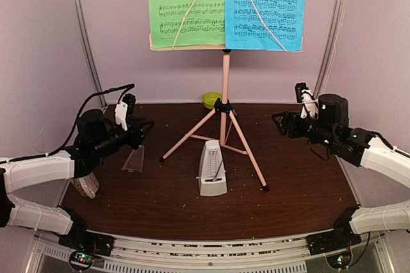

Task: Set up the instrument practice props

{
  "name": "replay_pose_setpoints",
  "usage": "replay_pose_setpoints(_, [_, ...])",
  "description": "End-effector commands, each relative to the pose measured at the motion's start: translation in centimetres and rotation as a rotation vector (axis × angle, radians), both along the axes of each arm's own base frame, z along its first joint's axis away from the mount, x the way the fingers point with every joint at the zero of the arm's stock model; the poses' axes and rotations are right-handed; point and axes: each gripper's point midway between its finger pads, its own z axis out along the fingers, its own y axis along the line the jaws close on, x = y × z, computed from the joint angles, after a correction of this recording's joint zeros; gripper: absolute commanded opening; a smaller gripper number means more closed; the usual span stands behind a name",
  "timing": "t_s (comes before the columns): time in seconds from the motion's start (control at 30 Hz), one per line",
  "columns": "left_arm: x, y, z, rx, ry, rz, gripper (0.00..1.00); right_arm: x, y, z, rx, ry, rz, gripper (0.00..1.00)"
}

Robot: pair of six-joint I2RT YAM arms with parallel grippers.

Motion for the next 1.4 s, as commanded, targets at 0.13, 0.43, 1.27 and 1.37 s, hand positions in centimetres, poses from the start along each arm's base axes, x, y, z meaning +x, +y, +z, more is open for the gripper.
replay_pose_setpoints(0.13, [1.3,3.0,5.7,0.083,-0.025,0.154,0.32,1.4,-2.0,5.7,0.162,-0.096,0.019,0.72])
replay_pose_setpoints(0.43, [1.6,6.7,7.7,0.111,0.069,0.357,0.88,2.1,-5.6,7.0,0.248,-0.120,-0.039,0.80])
replay_pose_setpoints(1.27, [2.8,12.5,-0.2,-0.057,0.493,0.587,0.98,0.1,-9.1,-3.1,0.286,-0.002,-0.194,1.00])
replay_pose_setpoints(1.37, [2.7,12.8,-0.5,-0.051,0.496,0.603,0.98,0.1,-9.3,-3.0,0.278,-0.004,-0.199,1.00])
